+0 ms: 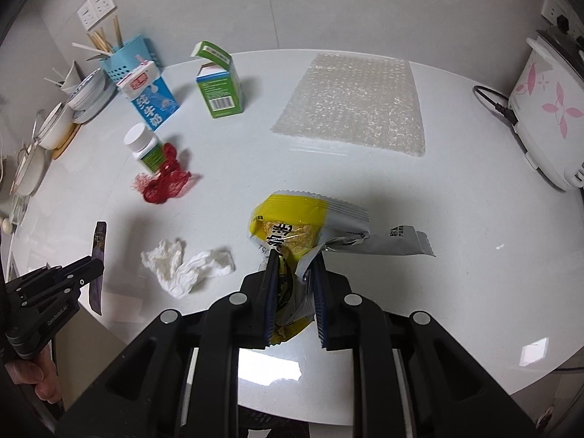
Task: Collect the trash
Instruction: 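Grasp the purple stick packet with the left tool while the right tool grasps the yellow snack bag, then carry the yellow snack bag and purple packet down over the trash bin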
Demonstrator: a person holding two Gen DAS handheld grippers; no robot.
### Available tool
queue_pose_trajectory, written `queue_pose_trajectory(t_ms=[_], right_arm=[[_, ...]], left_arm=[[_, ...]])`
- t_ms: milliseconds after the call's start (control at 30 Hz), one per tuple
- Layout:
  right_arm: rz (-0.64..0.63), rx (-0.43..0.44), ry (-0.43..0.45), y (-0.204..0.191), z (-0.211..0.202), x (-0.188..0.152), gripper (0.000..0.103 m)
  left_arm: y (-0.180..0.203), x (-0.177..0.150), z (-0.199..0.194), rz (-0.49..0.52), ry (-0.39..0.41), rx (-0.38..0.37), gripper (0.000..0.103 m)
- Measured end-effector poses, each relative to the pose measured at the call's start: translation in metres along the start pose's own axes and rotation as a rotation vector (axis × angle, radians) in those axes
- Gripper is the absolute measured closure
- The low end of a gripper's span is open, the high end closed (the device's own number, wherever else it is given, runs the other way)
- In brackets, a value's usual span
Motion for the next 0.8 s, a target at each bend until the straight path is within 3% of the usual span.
queue_pose_trajectory(t_ms=[267, 500, 800], right_arm=[[-0.037, 0.017, 0.045, -0.017, -0.026, -0.020, 0.087], [0.017, -0.014, 0.096, -0.026, -0.052, -0.048, 0.087], [0.044, -0.021, 0.085, -0.058, -0.061, -0.099, 0.087]], left_arm=[[-0.001, -0.023, -0.024, -0.008, 0.028, -0.006, 0.089], [-0.003, -0.034, -0.047, 0.062, 0.062, -0.048, 0.089], [-0.018, -0.074, -0.051, 0.132, 0.052, -0.069, 0.089]])
Point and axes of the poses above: each gripper's, at about its wrist camera, not at the fingertips, and z roughly the way its jaws point, y to its right, x to its top, the point moved 8 cm from there along z, roughly the way its jaws point, and after that the axes turned 9 degrees about -y, right-handed, at the moved point
